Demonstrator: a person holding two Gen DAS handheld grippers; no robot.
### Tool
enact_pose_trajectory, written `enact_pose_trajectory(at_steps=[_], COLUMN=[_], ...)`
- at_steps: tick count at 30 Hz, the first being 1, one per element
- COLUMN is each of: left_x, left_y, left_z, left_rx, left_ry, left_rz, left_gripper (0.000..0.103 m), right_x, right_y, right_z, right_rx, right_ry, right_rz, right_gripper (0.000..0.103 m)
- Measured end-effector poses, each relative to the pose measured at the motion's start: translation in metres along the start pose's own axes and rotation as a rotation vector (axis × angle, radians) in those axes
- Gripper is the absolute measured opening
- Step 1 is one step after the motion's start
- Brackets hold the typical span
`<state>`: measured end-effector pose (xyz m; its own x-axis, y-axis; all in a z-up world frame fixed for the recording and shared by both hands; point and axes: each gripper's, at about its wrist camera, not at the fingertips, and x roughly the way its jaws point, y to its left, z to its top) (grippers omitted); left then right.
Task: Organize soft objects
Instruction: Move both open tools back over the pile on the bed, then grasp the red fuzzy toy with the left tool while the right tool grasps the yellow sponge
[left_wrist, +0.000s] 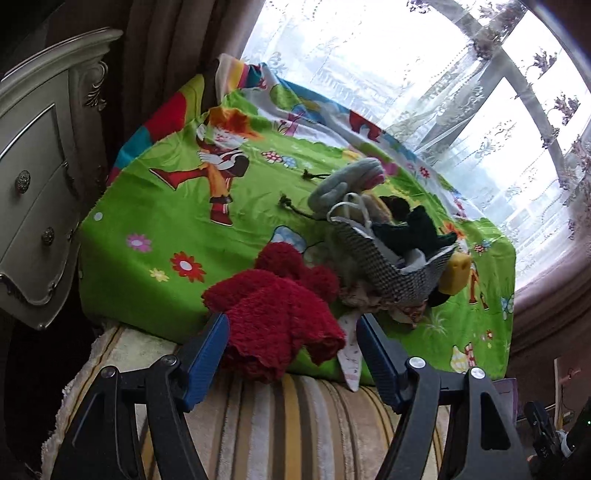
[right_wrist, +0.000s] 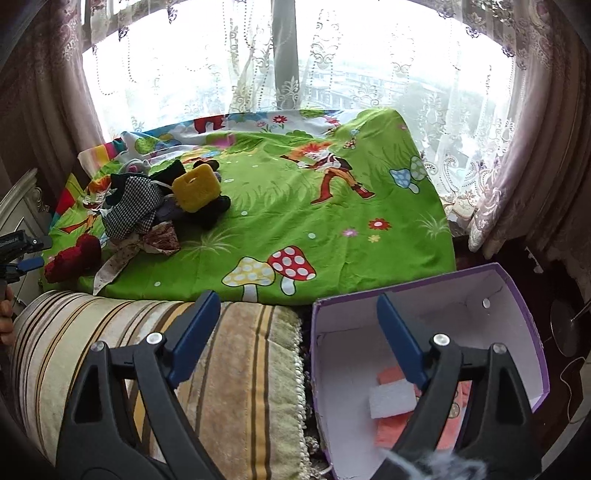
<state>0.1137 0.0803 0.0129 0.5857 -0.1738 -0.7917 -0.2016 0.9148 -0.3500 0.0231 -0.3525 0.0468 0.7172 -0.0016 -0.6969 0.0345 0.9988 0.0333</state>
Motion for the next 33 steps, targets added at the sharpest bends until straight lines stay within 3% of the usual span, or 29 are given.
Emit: enact_pose_trajectory(at_steps=[6, 10, 13, 14, 16, 17, 22, 33], left_x=[0.029, 0.05, 0.057, 0.059, 0.063, 0.064, 0.06, 0.037], left_y=[0.02, 0.015, 0.003, -0.003, -0.01, -0.014, -0.019, -0.009], left_z=[0.015, 0.011, 0.006, 0.003, 0.001, -0.002, -0.009, -0.017], left_rx=[-0.07, -0.044, 0.033, 0.07, 0.114, 0.136, 0.156, 0.107], left_ry=[0.071, 0.146, 0.172, 0.182, 0.201, 0.205, 0.171, 0.059], left_rz=[0.056, 0.065, 0.065, 0.056, 0.029, 0.018, -0.006, -0.057], left_gripper=[0.072, 0.072, 0.071, 0.069, 0.051, 0.048, 0.032, 0.027], right_x=[0.018, 0.03, 0.04, 0.044, 0.053, 0.058, 0.082, 0.15], right_y=[0.021, 0.036, 0.047, 0.051, 0.058, 0.061, 0.077, 0.126], right_z=[0.023, 0.038, 0.049, 0.053, 0.058, 0.061, 0.072, 0.098], right_rx=[-0.042, -0.085, -0.108, -0.115, -0.126, -0.129, -0.138, -0.307], right_ry=[0.006, -0.002, -0.005, -0.005, 0.0, 0.003, 0.015, 0.023], right_rz=[0.029, 0.043, 0.059, 0.068, 0.079, 0.087, 0.121, 0.166], right_gripper=[0.091, 0.093, 0.094, 0.094, 0.095, 0.095, 0.096, 0.097])
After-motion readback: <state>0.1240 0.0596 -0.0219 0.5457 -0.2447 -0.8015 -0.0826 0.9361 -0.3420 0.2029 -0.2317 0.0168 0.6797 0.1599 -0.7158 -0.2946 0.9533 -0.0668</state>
